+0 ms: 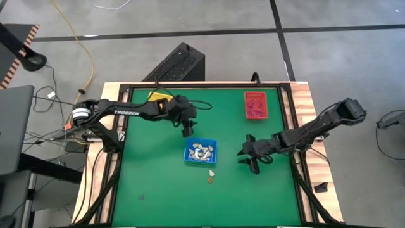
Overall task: Sort Halloween decoration
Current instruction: Put the purple witch hat toy into the red bin
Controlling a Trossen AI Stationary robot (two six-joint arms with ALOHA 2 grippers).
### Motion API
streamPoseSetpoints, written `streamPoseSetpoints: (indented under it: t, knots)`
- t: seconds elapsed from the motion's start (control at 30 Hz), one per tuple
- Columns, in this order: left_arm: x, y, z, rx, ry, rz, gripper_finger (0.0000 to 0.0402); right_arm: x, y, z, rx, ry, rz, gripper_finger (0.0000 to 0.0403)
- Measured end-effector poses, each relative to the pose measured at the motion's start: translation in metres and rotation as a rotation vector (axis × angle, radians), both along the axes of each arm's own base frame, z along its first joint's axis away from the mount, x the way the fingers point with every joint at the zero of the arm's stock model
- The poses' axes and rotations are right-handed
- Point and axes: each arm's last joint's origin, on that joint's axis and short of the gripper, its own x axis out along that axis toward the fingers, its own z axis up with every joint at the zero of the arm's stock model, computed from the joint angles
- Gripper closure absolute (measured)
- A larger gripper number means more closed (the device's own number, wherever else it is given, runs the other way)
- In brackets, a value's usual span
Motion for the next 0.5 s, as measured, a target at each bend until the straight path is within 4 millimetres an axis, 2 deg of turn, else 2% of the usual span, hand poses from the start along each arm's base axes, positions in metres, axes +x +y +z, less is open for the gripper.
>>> streamPoseSetpoints:
  t: [0.13, 0.27, 0.37, 0.5]
  knots:
    - [-0.005, -0.005, -0.005, -0.063, 0.067, 0.008, 0.0264, -0.001, 0.002, 0.0, -0.01, -0.022, 0.009, 0.0198]
    - [-0.017, -0.015, 0.005, -0.167, 0.097, -0.01, 0.0264, 0.001, 0.001, 0.003, -0.012, -0.065, -0.013, 0.0198]
    - [-0.024, -0.036, 0.013, -0.274, 0.122, -0.07, 0.0264, 0.006, 0.005, 0.006, -0.015, -0.124, 0.014, 0.0198]
    - [-0.028, -0.076, 0.02, -0.325, 0.159, -0.19, 0.0264, 0.012, 0.013, 0.006, -0.107, -0.205, 0.125, 0.0198]
